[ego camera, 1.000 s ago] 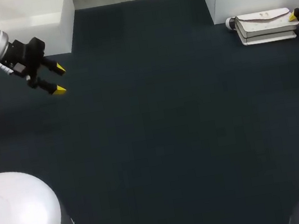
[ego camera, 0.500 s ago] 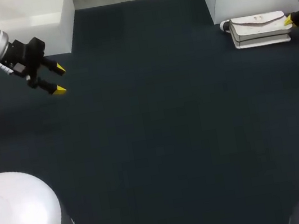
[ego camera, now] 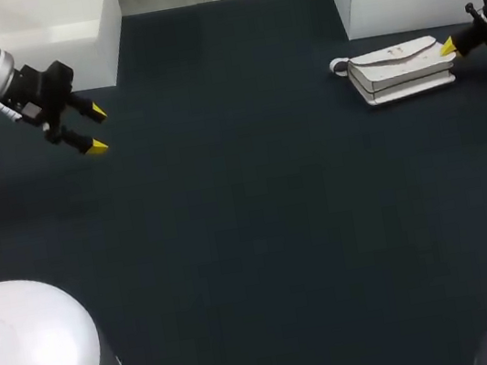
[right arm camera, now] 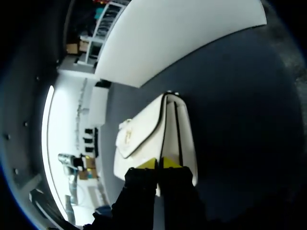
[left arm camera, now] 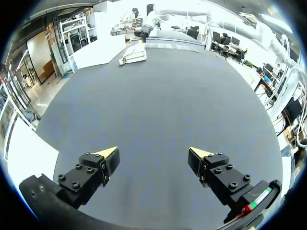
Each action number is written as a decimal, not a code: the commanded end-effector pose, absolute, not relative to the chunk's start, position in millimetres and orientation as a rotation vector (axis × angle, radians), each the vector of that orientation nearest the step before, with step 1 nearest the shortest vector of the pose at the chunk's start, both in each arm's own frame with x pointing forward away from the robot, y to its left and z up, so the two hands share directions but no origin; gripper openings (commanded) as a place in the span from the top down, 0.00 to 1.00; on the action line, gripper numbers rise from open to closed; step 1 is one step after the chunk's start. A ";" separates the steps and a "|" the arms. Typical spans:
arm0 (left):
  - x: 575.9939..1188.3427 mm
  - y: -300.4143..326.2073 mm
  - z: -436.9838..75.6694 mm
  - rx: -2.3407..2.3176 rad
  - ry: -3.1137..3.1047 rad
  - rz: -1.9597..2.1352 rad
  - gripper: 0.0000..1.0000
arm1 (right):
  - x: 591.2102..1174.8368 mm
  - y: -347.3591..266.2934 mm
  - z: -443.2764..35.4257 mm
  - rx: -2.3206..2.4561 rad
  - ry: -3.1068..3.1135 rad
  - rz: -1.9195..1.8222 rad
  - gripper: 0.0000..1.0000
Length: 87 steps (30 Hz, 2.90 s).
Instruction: Pick up the bag, open it, inspect its contents, close it, and place it on the opposite side
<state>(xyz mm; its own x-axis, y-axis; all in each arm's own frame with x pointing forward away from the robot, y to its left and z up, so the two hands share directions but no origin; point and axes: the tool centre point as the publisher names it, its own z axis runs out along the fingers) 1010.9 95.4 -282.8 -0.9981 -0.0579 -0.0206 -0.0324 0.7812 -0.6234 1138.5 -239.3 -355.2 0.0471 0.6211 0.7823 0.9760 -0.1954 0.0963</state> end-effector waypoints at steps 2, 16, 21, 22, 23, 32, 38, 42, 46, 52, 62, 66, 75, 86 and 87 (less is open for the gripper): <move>1010.7 95.3 -283.5 -0.074 2.925 -1.026 0.00 | 1133.7 -227.3 -354.0 -1.781 -1.608 -0.850 1.00; 1010.7 95.3 -283.5 -0.074 2.925 -1.026 0.00 | 1130.5 -224.2 -353.2 -1.799 -1.602 -0.861 1.00; 1010.7 95.3 -283.5 -0.074 2.925 -1.026 0.00 | 1130.5 -224.2 -353.2 -1.799 -1.602 -0.861 1.00; 1010.7 95.3 -283.5 -0.074 2.925 -1.026 0.00 | 1130.5 -224.2 -353.2 -1.799 -1.602 -0.861 1.00; 1010.7 95.3 -283.5 -0.074 2.925 -1.026 0.00 | 1130.5 -224.2 -353.2 -1.799 -1.602 -0.861 1.00; 1010.7 95.3 -283.5 -0.074 2.925 -1.026 0.00 | 1130.5 -224.2 -353.2 -1.799 -1.602 -0.861 1.00; 1010.7 95.3 -283.5 -0.074 2.925 -1.026 0.00 | 1130.5 -224.2 -353.2 -1.799 -1.602 -0.861 1.00; 1010.7 95.3 -283.5 -0.074 2.925 -1.026 0.00 | 1129.1 -218.8 -352.1 -1.820 -1.581 -0.890 1.00; 1010.7 95.3 -283.5 -0.074 2.925 -1.026 0.00 | 1123.9 -211.4 -352.6 -1.840 -1.549 -0.941 1.00; 1010.7 95.3 -283.5 -0.074 2.925 -1.026 0.00 | 1114.1 -198.1 -356.2 -1.888 -1.484 -1.046 1.00; 1010.7 95.3 -283.5 -0.074 2.925 -1.026 0.00 | 1089.1 -162.1 -358.4 -1.917 -1.426 -1.136 1.00; 1010.7 95.3 -283.5 -0.074 2.925 -1.026 0.00 | 1079.6 -145.3 -357.3 -1.927 -1.420 -1.132 1.00; 1010.7 95.3 -283.5 -0.074 2.925 -1.026 0.00 | 1053.0 -108.5 -355.0 -1.981 -1.355 -1.201 1.00; 1010.7 95.3 -283.5 -0.074 2.925 -1.026 0.00 | 1021.3 -61.5 -352.5 -2.079 -1.288 -1.312 1.00; 1010.7 95.3 -283.5 -0.074 2.925 -1.026 0.00 | 1019.7 -57.1 -352.3 -2.079 -1.286 -1.320 1.00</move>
<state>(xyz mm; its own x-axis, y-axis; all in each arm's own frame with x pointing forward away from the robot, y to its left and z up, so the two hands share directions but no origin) 1010.7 95.4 -282.6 -0.9981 -0.0580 -0.0207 -0.0325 0.7814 -0.6232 1027.2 -69.2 -354.7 0.1454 0.4906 0.8591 0.9841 -0.1613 -0.0745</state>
